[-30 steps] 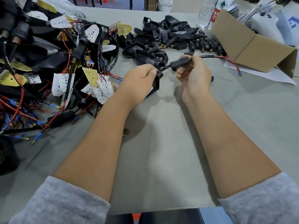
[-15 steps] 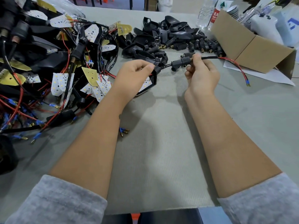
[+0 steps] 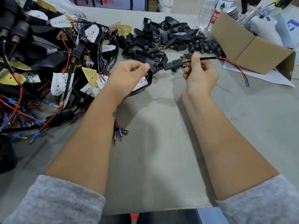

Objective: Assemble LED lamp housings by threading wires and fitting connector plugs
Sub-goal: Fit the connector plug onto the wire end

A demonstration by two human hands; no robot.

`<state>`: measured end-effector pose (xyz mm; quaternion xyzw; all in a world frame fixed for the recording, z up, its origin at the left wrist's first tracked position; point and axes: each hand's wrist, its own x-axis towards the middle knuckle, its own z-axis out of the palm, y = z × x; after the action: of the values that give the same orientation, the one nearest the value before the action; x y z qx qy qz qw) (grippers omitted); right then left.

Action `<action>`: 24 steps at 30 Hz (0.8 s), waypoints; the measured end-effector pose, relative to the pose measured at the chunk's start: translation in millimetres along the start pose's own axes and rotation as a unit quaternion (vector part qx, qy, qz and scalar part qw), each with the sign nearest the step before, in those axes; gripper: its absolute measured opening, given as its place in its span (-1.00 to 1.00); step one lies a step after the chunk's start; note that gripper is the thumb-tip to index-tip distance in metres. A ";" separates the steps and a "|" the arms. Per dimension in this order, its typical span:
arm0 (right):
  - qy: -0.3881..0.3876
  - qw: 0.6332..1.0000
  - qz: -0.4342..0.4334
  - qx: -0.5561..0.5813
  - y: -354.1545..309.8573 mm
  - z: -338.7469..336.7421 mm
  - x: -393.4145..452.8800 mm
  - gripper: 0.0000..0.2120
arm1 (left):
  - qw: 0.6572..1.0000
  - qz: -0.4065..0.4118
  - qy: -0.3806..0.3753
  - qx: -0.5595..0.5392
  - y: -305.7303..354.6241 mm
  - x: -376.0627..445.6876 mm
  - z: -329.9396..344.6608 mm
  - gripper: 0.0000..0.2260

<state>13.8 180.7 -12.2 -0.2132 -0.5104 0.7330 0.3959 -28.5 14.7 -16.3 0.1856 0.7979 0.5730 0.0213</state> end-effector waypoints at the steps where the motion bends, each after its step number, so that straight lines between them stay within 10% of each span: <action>1: 0.003 1.000 0.002 -0.002 0.4 0.5 -0.1 -0.80 | 1.000 -0.003 -0.003 -0.002 -1.3 0.9 -0.4 -0.79; 24: -0.030 0.998 0.042 0.030 3.3 3.0 -4.1 -0.87 | 0.987 -0.052 -0.086 -0.124 -4.0 2.9 -8.7 -0.75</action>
<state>12.8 175.1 -14.5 -0.2001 -0.4903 0.7701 0.3557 -34.4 6.6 -16.5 0.1881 0.7247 0.6474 0.1425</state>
